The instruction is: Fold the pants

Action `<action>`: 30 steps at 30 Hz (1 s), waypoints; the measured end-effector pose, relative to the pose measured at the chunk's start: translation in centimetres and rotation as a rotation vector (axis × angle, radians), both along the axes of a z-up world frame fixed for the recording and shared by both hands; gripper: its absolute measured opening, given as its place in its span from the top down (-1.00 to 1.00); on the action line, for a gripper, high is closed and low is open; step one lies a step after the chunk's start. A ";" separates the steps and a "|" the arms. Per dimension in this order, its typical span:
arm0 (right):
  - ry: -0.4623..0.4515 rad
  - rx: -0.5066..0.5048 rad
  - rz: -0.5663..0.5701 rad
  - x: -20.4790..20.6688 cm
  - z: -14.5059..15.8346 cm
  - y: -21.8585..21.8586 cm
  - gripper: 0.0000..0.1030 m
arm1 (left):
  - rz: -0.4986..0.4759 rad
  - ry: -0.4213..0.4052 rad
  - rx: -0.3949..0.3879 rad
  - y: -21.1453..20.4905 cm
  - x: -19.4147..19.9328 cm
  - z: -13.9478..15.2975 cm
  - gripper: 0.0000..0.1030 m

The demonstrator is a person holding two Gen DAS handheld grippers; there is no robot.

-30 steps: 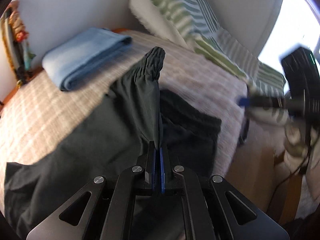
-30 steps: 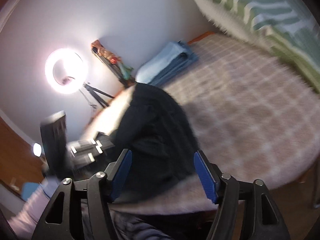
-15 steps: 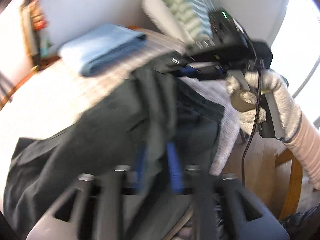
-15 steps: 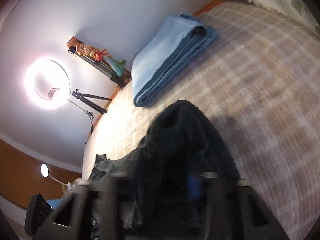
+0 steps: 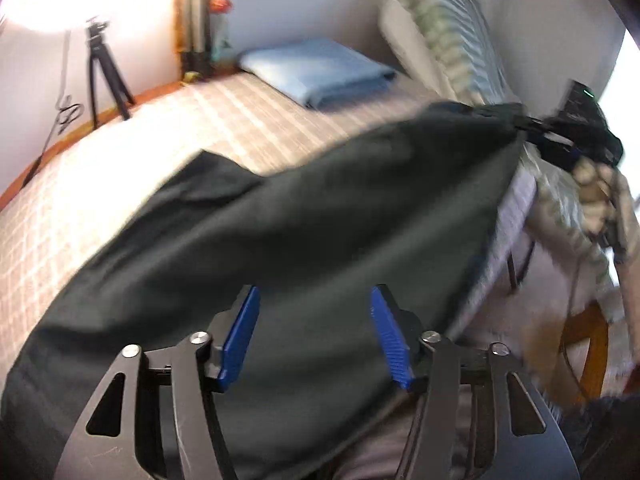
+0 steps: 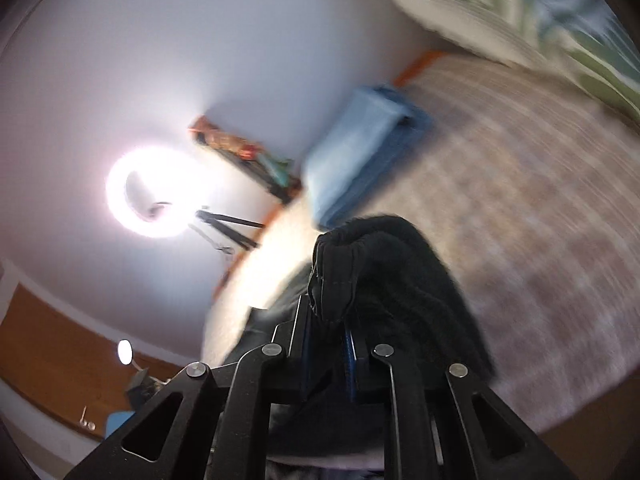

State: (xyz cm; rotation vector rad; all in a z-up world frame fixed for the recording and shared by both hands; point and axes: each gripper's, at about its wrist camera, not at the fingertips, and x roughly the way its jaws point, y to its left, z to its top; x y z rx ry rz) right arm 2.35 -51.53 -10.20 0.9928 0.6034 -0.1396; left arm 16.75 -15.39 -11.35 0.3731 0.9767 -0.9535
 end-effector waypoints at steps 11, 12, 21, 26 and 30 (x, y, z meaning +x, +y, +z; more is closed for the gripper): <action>0.166 0.085 -0.003 1.2 -7.7 0.0 0.72 | -0.194 -0.014 0.155 -2.4 -5.1 -4.6 -0.19; 0.164 0.077 0.001 1.3 -7.4 0.0 0.72 | -0.206 -0.031 0.172 -2.8 -5.4 -4.9 -0.19; 0.168 0.059 0.021 0.7 -6.0 -0.1 0.61 | -0.286 -0.027 0.188 -3.2 -6.6 -6.2 0.57; 0.205 0.079 0.020 1.2 -7.3 -0.2 0.46 | -0.264 -0.025 0.163 -2.5 -6.1 -5.8 0.95; 0.202 0.058 0.015 1.0 -6.7 0.1 0.67 | -0.225 -0.051 0.132 -1.2 -5.8 -4.3 0.99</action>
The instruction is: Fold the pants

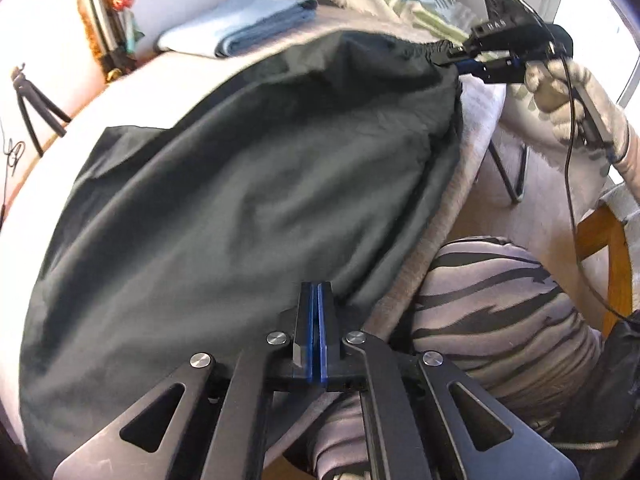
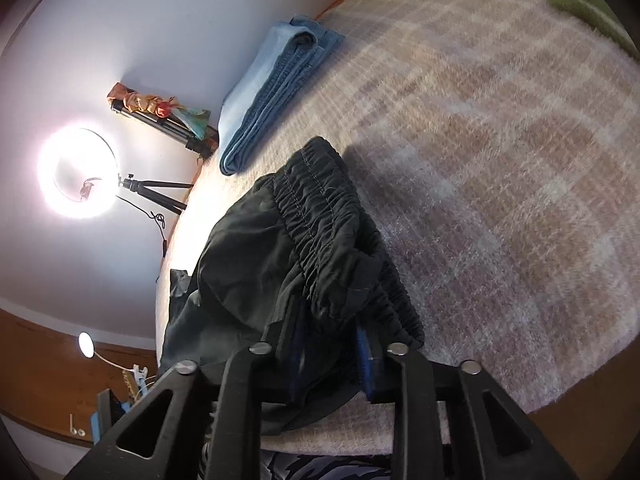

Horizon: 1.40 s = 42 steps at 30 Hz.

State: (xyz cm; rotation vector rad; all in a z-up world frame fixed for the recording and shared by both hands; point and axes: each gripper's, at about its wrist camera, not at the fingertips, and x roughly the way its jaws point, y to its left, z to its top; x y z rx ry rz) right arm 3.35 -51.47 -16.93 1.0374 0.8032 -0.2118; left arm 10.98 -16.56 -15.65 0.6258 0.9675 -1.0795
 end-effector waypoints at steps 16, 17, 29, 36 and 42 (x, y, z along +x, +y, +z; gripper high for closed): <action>0.130 -0.283 0.112 -2.0 2.5 2.7 0.13 | 0.142 0.020 -0.068 5.3 2.9 1.9 0.23; 0.127 -0.334 0.129 -2.0 3.4 3.0 0.13 | 0.144 0.015 -0.069 5.7 3.0 1.8 0.23; -0.057 -0.596 0.650 4.4 7.7 13.0 -0.07 | 0.361 -0.008 -0.098 14.4 3.2 0.2 0.22; -0.038 -0.655 1.034 8.6 4.1 23.8 0.16 | 0.261 -0.061 -0.012 11.6 1.4 -1.7 0.22; -0.020 -0.712 1.245 11.9 1.8 30.9 0.18 | 0.287 -0.043 0.008 12.8 2.7 -2.7 0.22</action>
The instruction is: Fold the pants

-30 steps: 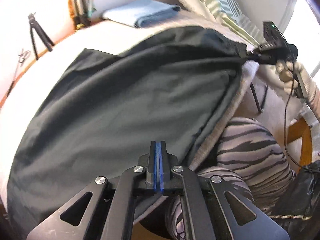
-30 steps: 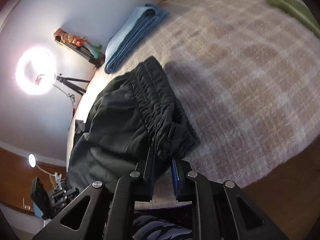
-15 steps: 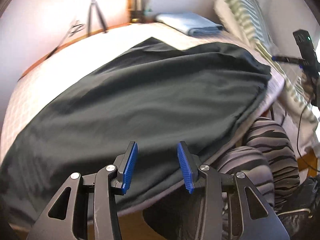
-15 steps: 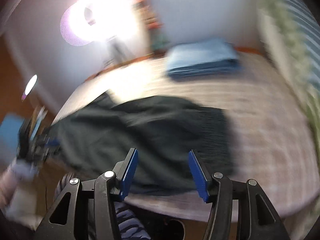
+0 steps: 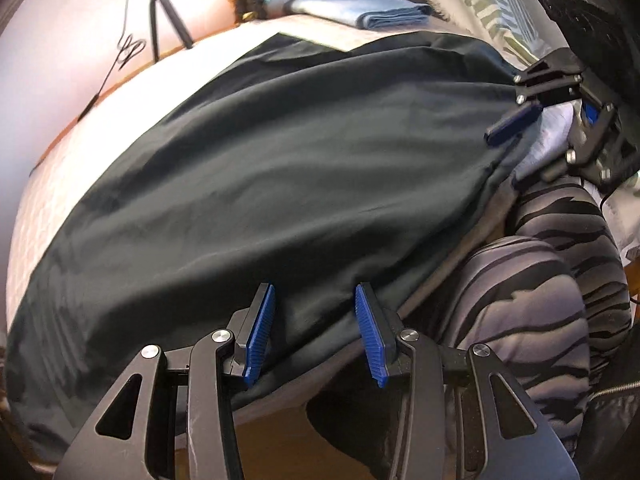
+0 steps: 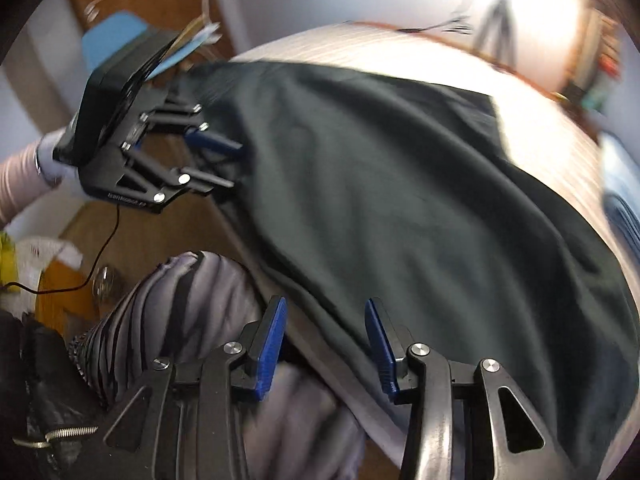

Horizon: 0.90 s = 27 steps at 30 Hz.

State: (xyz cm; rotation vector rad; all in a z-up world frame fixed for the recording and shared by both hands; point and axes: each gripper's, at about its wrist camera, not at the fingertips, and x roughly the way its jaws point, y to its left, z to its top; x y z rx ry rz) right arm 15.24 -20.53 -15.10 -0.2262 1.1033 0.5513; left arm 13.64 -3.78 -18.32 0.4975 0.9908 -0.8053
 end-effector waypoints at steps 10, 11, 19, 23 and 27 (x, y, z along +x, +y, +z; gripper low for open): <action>0.043 -0.055 0.089 1.6 -1.6 4.5 0.31 | 0.003 0.025 -0.037 1.3 1.0 -0.2 0.94; 0.040 -0.051 0.084 1.7 -1.6 4.6 0.30 | 0.005 0.021 -0.041 1.2 1.0 -0.2 0.94; 0.018 -0.065 0.083 3.0 -1.8 6.0 0.49 | 0.035 0.051 -0.092 2.1 1.5 0.7 0.96; 0.004 -0.066 0.079 2.8 -1.5 6.6 0.96 | 0.032 0.034 -0.090 2.5 0.9 1.3 0.97; 0.016 -0.022 0.127 1.6 -0.8 7.0 0.98 | 0.054 0.056 -0.089 3.8 -0.4 1.0 0.97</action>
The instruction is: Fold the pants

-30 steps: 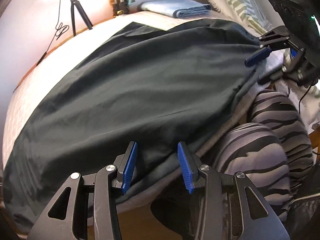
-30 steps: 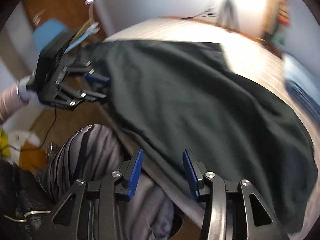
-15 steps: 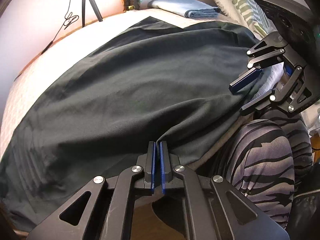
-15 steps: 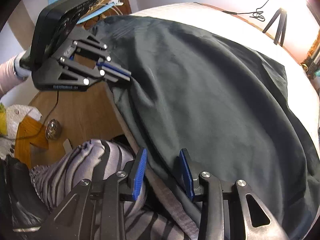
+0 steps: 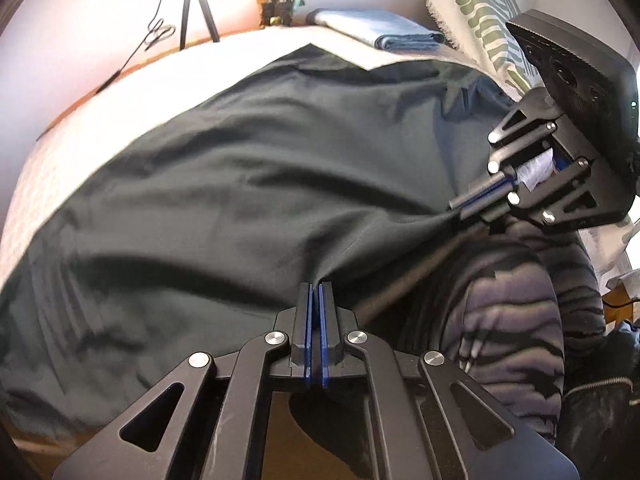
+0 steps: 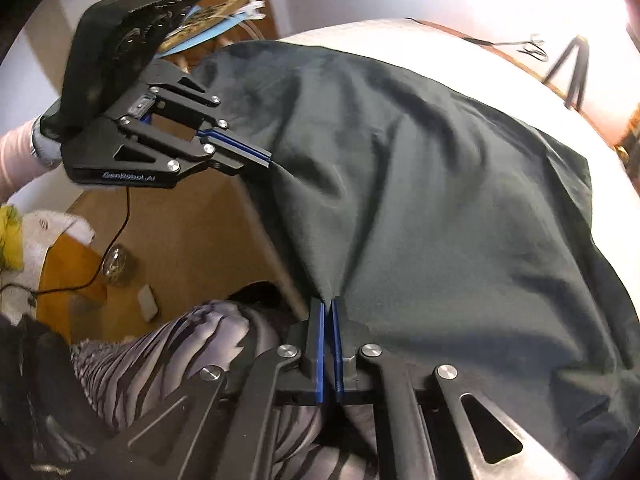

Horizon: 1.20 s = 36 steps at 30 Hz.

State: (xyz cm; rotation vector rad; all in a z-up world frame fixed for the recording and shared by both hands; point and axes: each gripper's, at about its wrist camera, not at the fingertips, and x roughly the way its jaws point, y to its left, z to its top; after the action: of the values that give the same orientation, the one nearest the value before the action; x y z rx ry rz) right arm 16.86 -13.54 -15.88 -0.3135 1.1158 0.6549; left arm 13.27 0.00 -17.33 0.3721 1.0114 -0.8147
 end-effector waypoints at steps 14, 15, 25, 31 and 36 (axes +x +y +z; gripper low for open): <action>-0.054 0.228 -0.159 2.6 6.1 -5.6 0.16 | 0.550 -0.004 -0.245 15.7 0.7 3.1 0.09; -0.062 0.237 -0.174 2.7 6.3 -5.8 0.14 | 0.601 -0.003 -0.249 17.2 0.9 2.8 0.03; -0.077 0.156 -0.167 5.8 5.7 -2.7 0.07 | 1.089 0.048 -0.346 33.5 5.2 -1.7 0.01; -0.145 0.112 -0.055 11.5 6.8 2.5 0.07 | 1.157 0.045 -0.329 36.8 7.8 -2.8 0.01; -0.139 0.104 0.022 17.5 5.8 7.3 0.07 | 1.155 0.027 -0.339 37.3 8.9 -3.1 0.01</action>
State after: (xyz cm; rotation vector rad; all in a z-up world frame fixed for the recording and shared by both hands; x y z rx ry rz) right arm 34.35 -6.21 -10.05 -0.2777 0.9437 0.6980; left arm 22.18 37.30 -20.45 -0.5056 0.8976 0.0760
